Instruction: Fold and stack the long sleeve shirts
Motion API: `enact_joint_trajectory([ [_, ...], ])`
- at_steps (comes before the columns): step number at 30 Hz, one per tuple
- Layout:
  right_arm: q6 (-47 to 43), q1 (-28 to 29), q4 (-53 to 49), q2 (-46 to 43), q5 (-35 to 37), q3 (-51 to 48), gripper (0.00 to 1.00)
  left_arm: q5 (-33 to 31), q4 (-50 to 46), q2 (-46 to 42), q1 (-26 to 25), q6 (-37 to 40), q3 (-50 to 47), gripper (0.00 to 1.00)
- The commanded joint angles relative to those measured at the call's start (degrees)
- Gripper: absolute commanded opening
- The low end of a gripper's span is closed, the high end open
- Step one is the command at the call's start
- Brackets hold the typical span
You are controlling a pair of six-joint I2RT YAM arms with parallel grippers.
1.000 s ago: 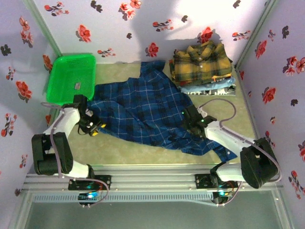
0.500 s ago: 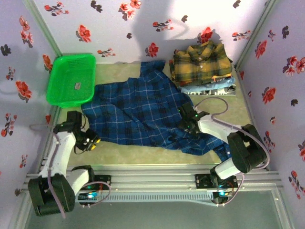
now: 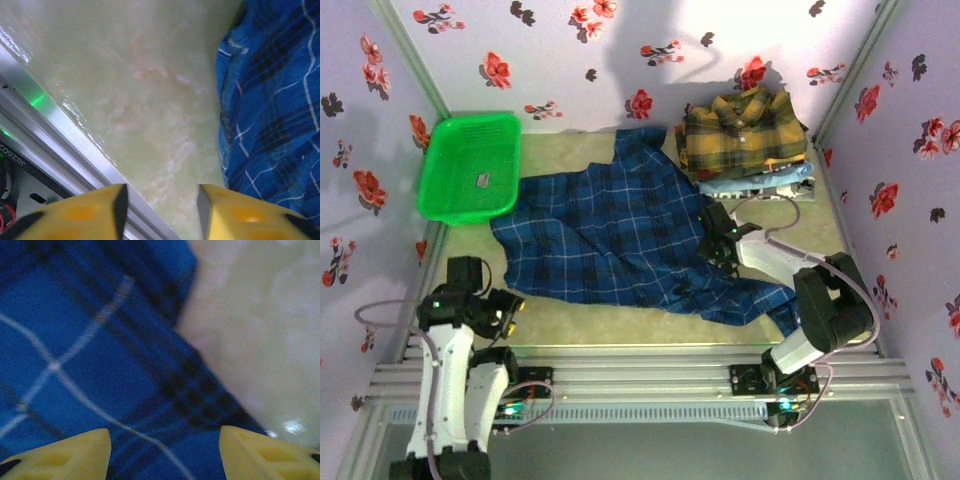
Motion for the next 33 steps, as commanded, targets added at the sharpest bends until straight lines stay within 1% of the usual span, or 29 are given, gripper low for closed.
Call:
enact_joint_trajectory([
  [1, -4.5, 0.9, -0.2, 1.3, -2.9, 3.6, 0.61, -0.3, 3.8, 6.9, 0.5, 3.2, 2.7, 0.62],
  [3, -4.8, 1.5, 0.2, 1.7, -3.8, 4.0, 0.61, 0.2, 7.6, 10.7, 0.5, 3.6, 2.9, 0.66],
  [5, -5.1, 2.2, 0.2, 1.9, -4.0, 4.3, 0.61, 1.7, 11.6, 13.8, 0.5, 3.4, 2.6, 0.67],
  [8, -5.3, 2.6, 0.4, 2.1, -4.4, 4.0, 0.61, 3.9, 16.0, 18.5, 0.5, 3.2, 1.4, 0.68],
  [11, -5.3, 2.6, 0.8, 2.3, -4.1, 3.8, 0.61, 4.7, 21.7, 22.4, 0.5, 3.0, -0.4, 0.65],
  [12, -5.4, 2.6, 0.9, 2.5, -4.1, 3.7, 0.61, 4.7, 23.6, 23.5, 0.5, 2.9, -1.0, 0.61],
  [13, -5.5, 2.6, 1.0, 2.9, -4.1, 3.8, 0.61, 4.6, 24.6, 24.6, 0.5, 3.1, -1.5, 0.54],
  [15, -5.5, 2.6, 0.9, 3.7, -3.5, 4.4, 0.61, 4.2, 25.3, 26.8, 0.5, 3.9, -2.4, 0.34],
  [17, -5.0, 2.3, 0.6, 4.8, -2.8, 5.1, 0.61, 3.0, 23.8, 26.7, 0.6, 4.7, -3.2, 0.23],
  [18, -4.7, 2.0, 0.7, 5.4, -2.4, 5.6, 0.61, 1.7, 22.5, 25.7, 0.7, 5.2, -3.7, 0.14],
  [19, -4.4, 1.9, 0.6, 6.0, -1.5, 6.1, 0.61, 1.1, 21.2, 24.7, 1.0, 5.5, -4.1, 0.08],
  [20, -3.9, 1.8, -0.1, 6.7, 0.1, 7.0, 0.61, 1.2, 19.6, 23.1, 1.6, 5.6, -4.9, 0.04],
  [21, -3.4, 1.5, -0.8, 7.7, 1.4, 8.0, 0.61, 1.4, 18.1, 21.2, 2.0, 5.6, -5.7, 0.03],
  [24, -2.5, 0.4, -1.3, 11.0, 3.4, 11.2, 0.61, 1.0, 11.9, 15.8, 2.3, 5.0, -6.7, 0.00],
  [27, -1.5, -0.3, -2.3, 14.4, 6.2, 14.7, 0.60, 0.7, 6.3, 10.2, 2.4, 3.8, -7.5, 0.00],
  [31, -1.0, -0.9, -2.1, 18.2, 8.3, 18.9, 0.60, 1.1, 1.7, 4.4, 2.4, 1.0, -9.7, 0.00],
  [32, -0.8, -1.0, -2.4, 19.5, 8.9, 20.0, 0.60, 1.1, 0.6, 3.1, 2.5, 0.5, -10.1, 0.02],
  [33, -0.5, -1.2, -2.5, 20.4, 8.9, 20.7, 0.60, 0.9, -0.6, 2.1, 2.4, 0.2, -10.2, 0.13],
])
